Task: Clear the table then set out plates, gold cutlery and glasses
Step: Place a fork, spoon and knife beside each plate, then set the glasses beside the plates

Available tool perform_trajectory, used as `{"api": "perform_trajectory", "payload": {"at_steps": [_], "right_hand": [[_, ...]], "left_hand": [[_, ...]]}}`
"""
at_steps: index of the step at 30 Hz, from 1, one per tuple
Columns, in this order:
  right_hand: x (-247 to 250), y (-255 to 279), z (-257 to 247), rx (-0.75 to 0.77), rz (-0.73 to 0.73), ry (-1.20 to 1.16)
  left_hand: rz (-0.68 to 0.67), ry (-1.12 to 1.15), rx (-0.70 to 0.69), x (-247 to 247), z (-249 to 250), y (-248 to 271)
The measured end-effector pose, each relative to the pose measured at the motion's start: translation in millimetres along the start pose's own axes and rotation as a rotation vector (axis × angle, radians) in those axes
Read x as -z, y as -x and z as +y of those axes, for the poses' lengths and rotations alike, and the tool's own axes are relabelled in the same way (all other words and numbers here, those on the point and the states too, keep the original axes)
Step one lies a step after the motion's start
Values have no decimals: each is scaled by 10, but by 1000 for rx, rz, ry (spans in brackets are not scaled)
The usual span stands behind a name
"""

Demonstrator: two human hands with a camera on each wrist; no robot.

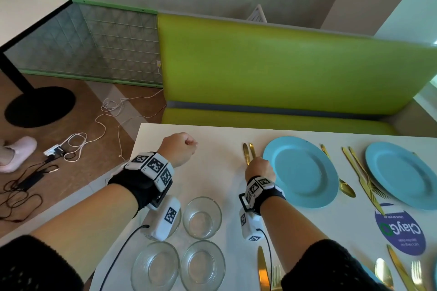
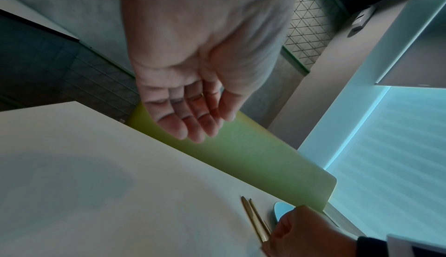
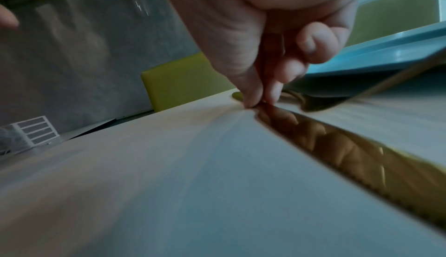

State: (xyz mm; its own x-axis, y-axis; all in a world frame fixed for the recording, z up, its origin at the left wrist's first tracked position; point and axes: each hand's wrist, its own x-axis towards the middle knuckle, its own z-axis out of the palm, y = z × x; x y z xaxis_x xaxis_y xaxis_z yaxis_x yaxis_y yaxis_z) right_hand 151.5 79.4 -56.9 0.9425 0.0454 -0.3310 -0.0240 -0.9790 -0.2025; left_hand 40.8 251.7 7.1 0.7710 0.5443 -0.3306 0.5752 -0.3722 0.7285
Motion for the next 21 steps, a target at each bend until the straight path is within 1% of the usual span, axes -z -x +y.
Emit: {"api": "perform_trajectory", "payload": {"at_steps": [4, 7, 9, 11, 13, 15, 18, 19, 21], "right_hand": [[159, 103, 48, 30, 2, -73], [335, 255, 101, 90, 25, -103], [419, 418, 180, 148, 25, -135], [441, 617, 299, 206, 12, -194], [403, 862, 433, 233, -18, -227], [307, 1114, 580, 235, -59, -183], [119, 1497, 812, 186, -104, -146], [37, 1615, 885, 154, -129, -156], [-131, 1844, 976, 106, -179, -199]], "left_hand": [[3, 28, -19, 68, -58, 114], [6, 55, -15, 138, -119, 246], [19, 27, -16, 175, -191, 353], [73, -11, -16, 207, -270, 485], [141, -35, -3, 250, -374, 646], [177, -56, 47, 313, -564, 800], [179, -166, 116, 428, -927, 1031], [157, -199, 142, 449, -1052, 1109], [45, -296, 191, 448, -1255, 1306]]}}
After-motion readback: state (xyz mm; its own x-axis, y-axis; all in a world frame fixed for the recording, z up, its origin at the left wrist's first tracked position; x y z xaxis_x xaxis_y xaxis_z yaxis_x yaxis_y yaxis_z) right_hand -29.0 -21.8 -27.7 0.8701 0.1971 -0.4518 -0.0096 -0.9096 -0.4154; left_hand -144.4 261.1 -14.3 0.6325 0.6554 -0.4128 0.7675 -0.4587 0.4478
